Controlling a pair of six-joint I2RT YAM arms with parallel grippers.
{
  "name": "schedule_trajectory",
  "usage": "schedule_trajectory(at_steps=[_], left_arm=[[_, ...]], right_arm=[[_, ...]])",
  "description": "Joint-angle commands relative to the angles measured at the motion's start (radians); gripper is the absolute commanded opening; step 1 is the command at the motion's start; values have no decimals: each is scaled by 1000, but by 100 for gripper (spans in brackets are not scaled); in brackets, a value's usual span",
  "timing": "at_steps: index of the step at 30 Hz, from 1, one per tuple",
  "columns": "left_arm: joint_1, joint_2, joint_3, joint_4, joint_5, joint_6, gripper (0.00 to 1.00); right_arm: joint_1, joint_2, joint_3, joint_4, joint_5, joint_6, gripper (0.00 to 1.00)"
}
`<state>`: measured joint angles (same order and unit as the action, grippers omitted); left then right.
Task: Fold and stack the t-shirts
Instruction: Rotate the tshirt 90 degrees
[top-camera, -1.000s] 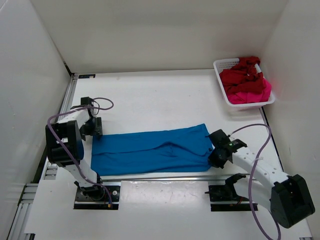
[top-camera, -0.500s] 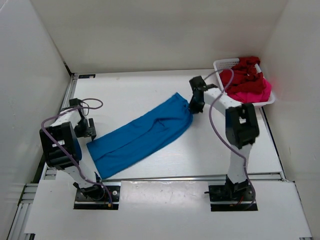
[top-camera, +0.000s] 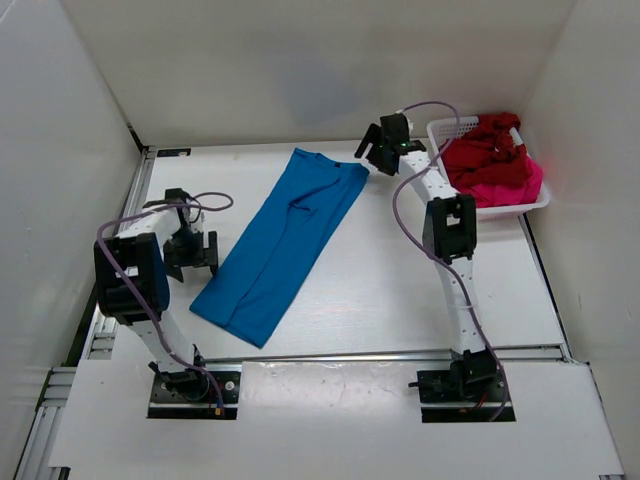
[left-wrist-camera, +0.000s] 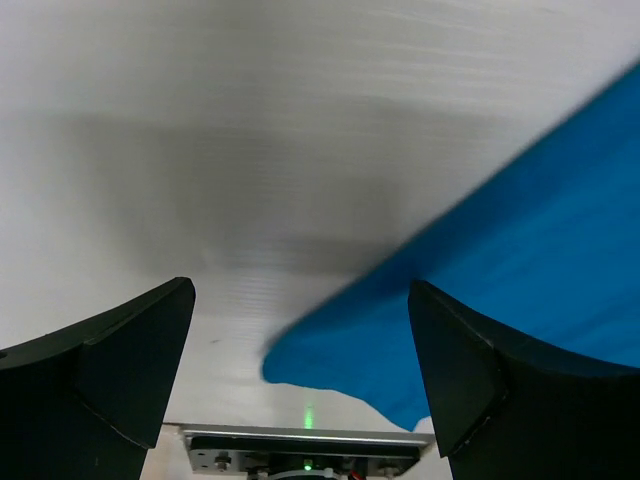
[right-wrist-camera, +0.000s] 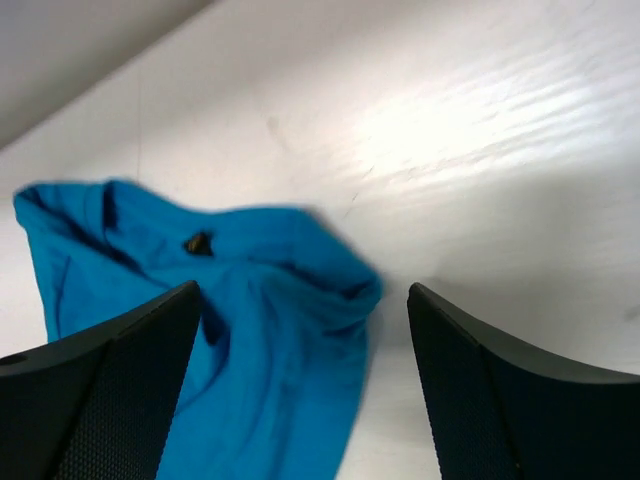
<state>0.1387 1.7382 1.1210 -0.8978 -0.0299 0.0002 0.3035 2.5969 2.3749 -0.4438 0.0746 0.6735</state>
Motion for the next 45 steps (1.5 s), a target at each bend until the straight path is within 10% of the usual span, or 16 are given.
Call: schedule_trajectory(at_steps=[1, 9, 16, 24, 45], left_arm=[[-17, 3, 30, -23, 96, 0, 99], [96, -133, -23, 2, 30, 0, 99], [156, -362, -156, 13, 30, 0, 99], [165, -485, -254, 3, 10, 0, 99], [165, -588, -245, -43, 82, 0, 99]], right_arm=[[-15, -164, -50, 93, -33, -90, 89], [173, -809, -919, -27, 28, -77, 90], [610, -1045, -1385, 198, -46, 369, 79], [871, -796, -1225, 275, -91, 564, 67], [965, -632, -1161, 137, 45, 1014, 46]])
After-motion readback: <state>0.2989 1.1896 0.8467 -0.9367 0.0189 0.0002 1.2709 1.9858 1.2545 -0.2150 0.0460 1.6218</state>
